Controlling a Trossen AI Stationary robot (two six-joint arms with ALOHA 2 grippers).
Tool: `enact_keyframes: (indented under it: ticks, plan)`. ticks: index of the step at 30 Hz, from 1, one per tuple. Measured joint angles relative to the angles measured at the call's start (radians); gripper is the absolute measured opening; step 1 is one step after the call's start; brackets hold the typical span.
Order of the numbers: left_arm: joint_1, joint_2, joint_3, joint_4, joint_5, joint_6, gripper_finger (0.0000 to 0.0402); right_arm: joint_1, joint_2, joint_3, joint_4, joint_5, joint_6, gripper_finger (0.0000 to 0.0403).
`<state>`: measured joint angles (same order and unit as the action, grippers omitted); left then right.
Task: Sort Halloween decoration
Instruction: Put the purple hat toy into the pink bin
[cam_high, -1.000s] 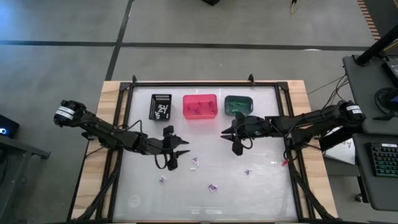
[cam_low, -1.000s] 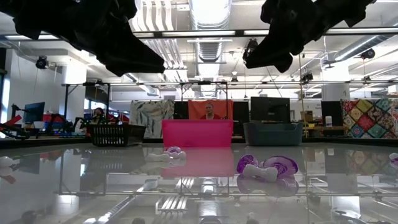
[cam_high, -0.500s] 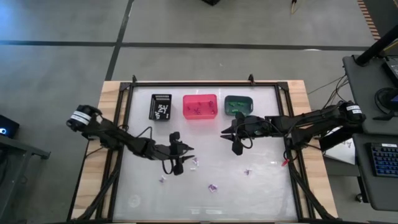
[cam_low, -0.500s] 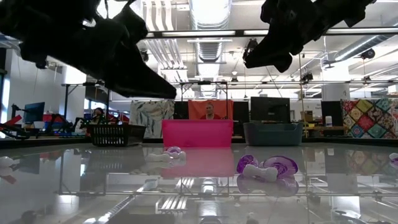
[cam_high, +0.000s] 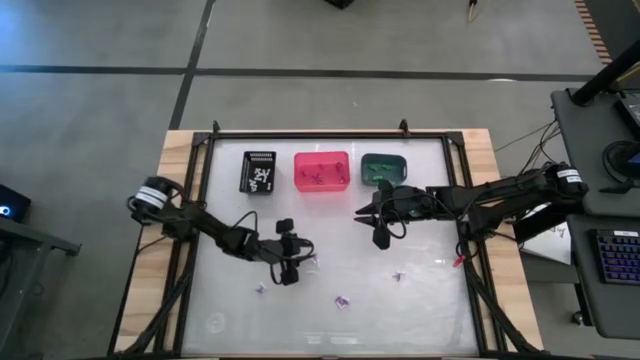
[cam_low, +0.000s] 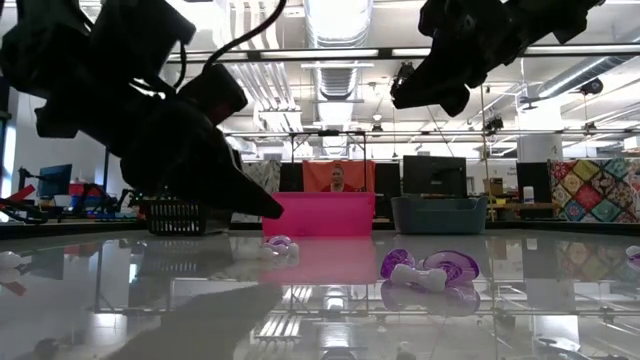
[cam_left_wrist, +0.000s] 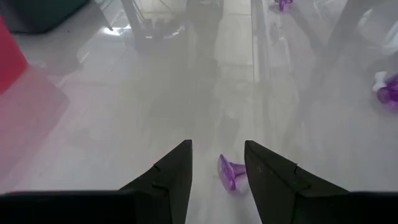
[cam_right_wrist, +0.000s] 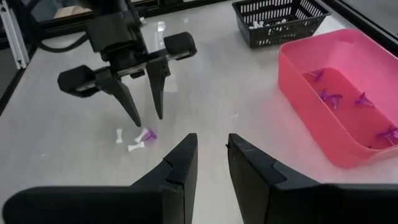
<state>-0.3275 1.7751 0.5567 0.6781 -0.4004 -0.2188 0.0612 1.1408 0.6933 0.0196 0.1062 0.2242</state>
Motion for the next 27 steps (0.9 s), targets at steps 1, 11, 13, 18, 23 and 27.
enact_keyframes:
  ticks: [1, 11, 13, 18, 23, 27]
  plan:
    - [0.000, 0.008, 0.002, 0.002, 0.000, 0.000, 0.0130, 0.000, 0.000, 0.000, 0.000, 0.000, 0.000, 0.0079]
    - [0.000, 0.056, 0.004, 0.050, 0.000, -0.001, 0.0130, 0.000, 0.000, 0.000, 0.002, 0.000, 0.001, 0.0079]
    - [0.000, 0.074, 0.005, 0.069, 0.000, 0.000, 0.0130, 0.000, 0.000, 0.000, 0.003, 0.000, 0.002, 0.0079]
    - [0.000, 0.089, 0.005, 0.088, 0.000, 0.000, 0.0130, 0.000, 0.000, 0.000, 0.006, 0.000, 0.003, 0.0079]
    - [0.000, 0.089, 0.004, 0.076, 0.000, 0.000, 0.0125, 0.000, 0.000, 0.000, 0.009, 0.000, 0.002, 0.0079]
    - [0.000, 0.089, 0.004, 0.054, -0.002, -0.001, 0.0106, 0.000, 0.000, 0.000, 0.009, 0.000, 0.002, 0.0079]
